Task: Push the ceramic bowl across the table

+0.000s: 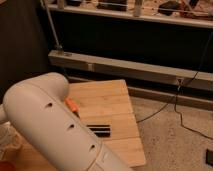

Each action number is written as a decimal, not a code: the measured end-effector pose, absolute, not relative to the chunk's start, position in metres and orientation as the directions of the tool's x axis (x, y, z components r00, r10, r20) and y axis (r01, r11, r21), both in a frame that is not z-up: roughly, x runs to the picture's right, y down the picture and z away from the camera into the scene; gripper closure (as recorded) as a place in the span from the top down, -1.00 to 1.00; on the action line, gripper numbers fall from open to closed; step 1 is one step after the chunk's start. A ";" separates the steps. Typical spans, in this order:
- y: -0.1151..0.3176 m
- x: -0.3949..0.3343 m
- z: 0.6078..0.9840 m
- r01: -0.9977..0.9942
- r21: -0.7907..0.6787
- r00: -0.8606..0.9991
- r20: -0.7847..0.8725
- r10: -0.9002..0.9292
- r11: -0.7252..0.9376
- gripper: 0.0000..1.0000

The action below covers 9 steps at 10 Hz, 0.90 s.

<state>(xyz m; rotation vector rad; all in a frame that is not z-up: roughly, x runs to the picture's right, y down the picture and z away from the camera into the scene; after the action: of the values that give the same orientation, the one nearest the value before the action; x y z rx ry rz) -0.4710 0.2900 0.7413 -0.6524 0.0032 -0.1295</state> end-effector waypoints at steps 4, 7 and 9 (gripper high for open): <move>0.328 -0.458 0.714 0.170 -0.634 0.983 0.055 -0.176 0.754 -1.00; 0.344 -0.456 0.699 0.135 -0.743 0.987 0.039 -0.159 0.655 -1.00; 0.343 -0.457 0.694 0.117 -0.805 0.989 0.040 -0.143 0.581 -1.00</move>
<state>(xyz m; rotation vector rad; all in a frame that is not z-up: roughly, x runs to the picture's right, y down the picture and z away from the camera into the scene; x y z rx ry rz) -0.4573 0.3430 0.6944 -0.9382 0.0301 -0.1522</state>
